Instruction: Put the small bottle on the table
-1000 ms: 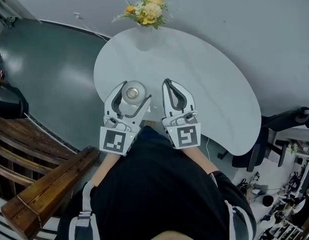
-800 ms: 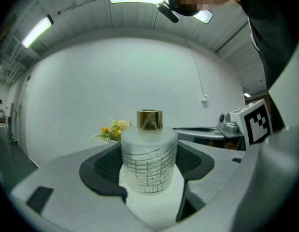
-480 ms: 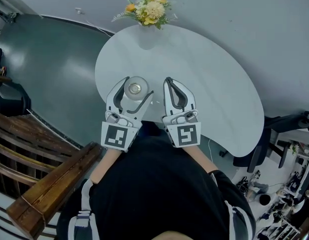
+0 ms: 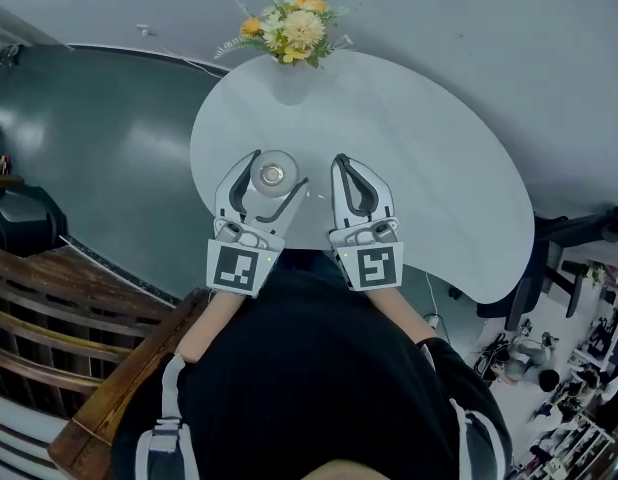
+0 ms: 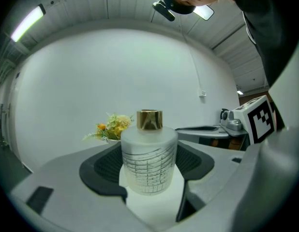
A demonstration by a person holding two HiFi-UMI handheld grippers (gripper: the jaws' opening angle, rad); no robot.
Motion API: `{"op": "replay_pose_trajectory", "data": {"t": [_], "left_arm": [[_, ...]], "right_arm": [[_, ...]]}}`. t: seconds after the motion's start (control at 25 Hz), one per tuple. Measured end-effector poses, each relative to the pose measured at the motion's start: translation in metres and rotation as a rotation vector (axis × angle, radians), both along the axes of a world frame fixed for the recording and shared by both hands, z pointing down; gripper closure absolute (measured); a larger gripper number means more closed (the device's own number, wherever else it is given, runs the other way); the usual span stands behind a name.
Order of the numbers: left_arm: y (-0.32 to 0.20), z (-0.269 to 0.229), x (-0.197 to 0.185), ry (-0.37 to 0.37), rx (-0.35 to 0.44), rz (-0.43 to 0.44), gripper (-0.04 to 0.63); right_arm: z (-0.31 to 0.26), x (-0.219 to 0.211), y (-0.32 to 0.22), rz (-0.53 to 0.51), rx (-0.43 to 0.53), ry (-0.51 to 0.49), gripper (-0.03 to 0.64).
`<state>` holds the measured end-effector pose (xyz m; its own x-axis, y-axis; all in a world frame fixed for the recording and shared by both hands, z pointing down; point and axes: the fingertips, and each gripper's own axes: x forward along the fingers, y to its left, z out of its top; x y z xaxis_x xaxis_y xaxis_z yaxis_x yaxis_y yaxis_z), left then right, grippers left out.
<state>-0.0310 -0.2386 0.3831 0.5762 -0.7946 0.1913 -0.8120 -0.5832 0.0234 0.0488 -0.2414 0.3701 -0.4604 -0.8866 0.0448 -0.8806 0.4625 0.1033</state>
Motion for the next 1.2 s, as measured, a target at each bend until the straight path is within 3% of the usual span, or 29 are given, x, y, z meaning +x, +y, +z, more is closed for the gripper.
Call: {"op": "replay_pose_trajectory", "data": {"t": [0.72,1.2], "left_arm": [[-0.047,0.038,0.019,-0.001,0.004,0.069,0.265],[-0.069,0.082,0.021,-0.015,-0.023,0.074,0.265]], "right_arm": [[0.033,0.006,-0.039,0.028,0.013,0.029,0.595],[0.079,0.007,-0.059,0.018,-0.043,0.040,0.595]]}}
